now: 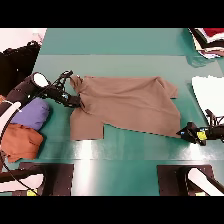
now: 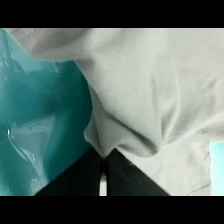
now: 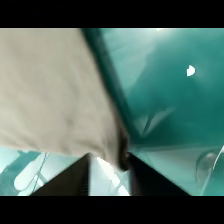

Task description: Fold the shirts.

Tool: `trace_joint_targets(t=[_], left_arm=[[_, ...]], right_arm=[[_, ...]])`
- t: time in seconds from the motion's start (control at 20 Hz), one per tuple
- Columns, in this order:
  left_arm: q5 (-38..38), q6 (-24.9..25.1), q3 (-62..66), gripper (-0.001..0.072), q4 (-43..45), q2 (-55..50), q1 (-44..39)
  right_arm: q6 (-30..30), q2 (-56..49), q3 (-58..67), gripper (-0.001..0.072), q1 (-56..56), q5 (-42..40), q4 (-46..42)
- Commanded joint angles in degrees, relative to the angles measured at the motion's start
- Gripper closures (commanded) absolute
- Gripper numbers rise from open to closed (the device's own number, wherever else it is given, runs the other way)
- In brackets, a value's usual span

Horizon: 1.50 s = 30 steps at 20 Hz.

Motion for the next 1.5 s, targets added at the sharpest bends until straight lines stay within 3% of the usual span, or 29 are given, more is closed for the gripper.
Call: trace_joint_targets(t=[0.0, 0.05, 0.15, 0.25, 0.5, 0.8, 1.0, 1.15, 1.3, 1.45], left_arm=[[0.00, 0.00, 0.07, 0.0681, -0.20, 0.04, -0.04], [-0.07, 0.00, 0.07, 0.0681, -0.31, 0.04, -0.04], [-0.26, -0.02, 0.09, 0.0681, -0.35, 0.04, -0.04], [-0.55, -0.02, 0.09, 0.0682, -0.26, 0.63, -0.04], [-1.68, -2.36, 4.85, 0.0681, 2.12, 11.34, 2.40], [-4.22, -4.15, 28.83, 0.0682, 3.02, 27.63, 7.26], [-4.76, -5.70, 52.43, 0.0682, 2.97, 30.05, 7.26], [-2.71, -8.98, 65.16, 0.0682, 2.84, 30.14, 7.26], [-1.57, -9.25, 69.55, 0.0682, 0.74, 30.14, 7.26], [-1.77, -9.18, 67.47, 0.0682, -2.23, 29.99, 7.26]], right_arm=[[-1.64, -0.02, -0.24, 0.0453, 0.02, -1.64, 3.63], [-1.62, -0.02, -0.24, 0.0469, 0.04, -2.08, 3.78], [-2.58, -0.02, -0.24, 0.0635, 0.04, -2.01, 3.67], [-4.22, 0.02, -0.24, 0.0698, 0.04, -1.20, 3.76], [-5.99, 6.27, 4.48, 0.0699, 0.00, 0.74, 8.74], [-5.92, 15.30, 34.60, 0.0699, 0.00, 0.68, 21.11], [-5.73, 15.50, 60.30, 0.0699, -0.02, 0.17, 20.85], [-0.76, 12.83, 77.46, 0.0698, 0.00, 2.19, 15.58], [4.48, 7.63, 93.39, 0.0698, -0.02, 9.20, 8.39], [7.17, 4.48, 98.90, 0.0699, 0.00, 13.77, 6.23]])
